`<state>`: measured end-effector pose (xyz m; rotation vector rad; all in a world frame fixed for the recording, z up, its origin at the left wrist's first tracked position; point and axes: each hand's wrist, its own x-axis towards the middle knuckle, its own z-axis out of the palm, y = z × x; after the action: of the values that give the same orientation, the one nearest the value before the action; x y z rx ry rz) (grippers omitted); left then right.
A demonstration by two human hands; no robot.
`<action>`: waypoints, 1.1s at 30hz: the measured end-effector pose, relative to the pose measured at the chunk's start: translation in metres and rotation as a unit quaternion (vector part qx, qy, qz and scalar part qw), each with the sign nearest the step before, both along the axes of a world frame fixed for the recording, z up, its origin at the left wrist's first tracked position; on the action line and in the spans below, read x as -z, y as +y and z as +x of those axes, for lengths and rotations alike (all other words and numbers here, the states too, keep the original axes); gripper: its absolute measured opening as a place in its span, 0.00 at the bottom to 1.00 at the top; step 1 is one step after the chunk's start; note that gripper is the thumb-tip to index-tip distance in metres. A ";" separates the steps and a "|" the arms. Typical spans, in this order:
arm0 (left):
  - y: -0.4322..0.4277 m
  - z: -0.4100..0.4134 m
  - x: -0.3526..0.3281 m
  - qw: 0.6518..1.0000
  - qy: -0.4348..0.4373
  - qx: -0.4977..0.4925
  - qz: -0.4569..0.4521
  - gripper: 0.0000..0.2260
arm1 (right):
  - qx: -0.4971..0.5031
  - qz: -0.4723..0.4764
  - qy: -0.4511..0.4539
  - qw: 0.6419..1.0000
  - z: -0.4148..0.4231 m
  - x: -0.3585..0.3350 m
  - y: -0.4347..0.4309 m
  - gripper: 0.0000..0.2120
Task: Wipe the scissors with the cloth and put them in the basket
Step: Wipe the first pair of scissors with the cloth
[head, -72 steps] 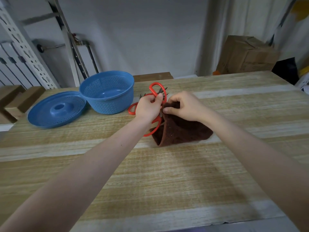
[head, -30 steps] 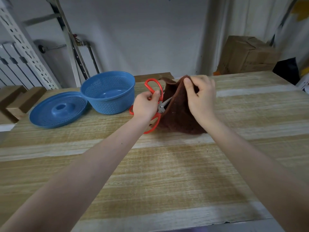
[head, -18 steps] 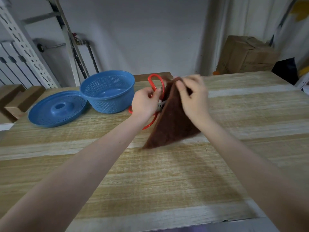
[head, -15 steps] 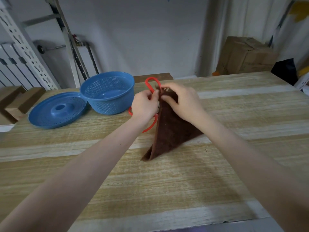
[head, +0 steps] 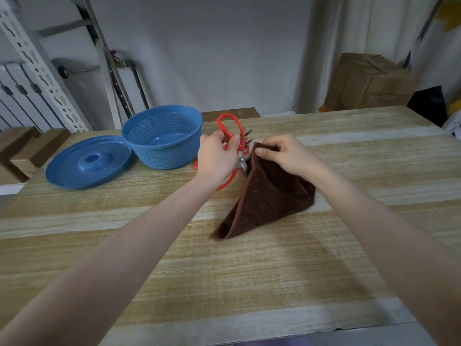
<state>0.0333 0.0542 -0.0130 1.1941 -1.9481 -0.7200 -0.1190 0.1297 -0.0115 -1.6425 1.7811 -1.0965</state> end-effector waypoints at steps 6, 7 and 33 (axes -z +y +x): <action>-0.015 0.019 0.003 0.999 0.010 -0.034 0.041 0.14 | 0.137 -0.006 -0.074 0.988 -0.033 0.001 0.017 0.06; -0.017 0.022 0.004 0.998 0.012 -0.036 0.049 0.14 | 0.153 -0.017 -0.072 0.986 -0.037 0.000 0.018 0.08; 0.008 0.008 -0.008 0.990 0.050 0.012 0.133 0.13 | -0.021 0.059 0.140 0.988 0.027 -0.012 -0.017 0.08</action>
<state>0.0414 0.0626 -0.0046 1.2652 -1.8265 -1.0574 -0.0920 0.1123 0.0003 -1.8237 1.9334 -0.7555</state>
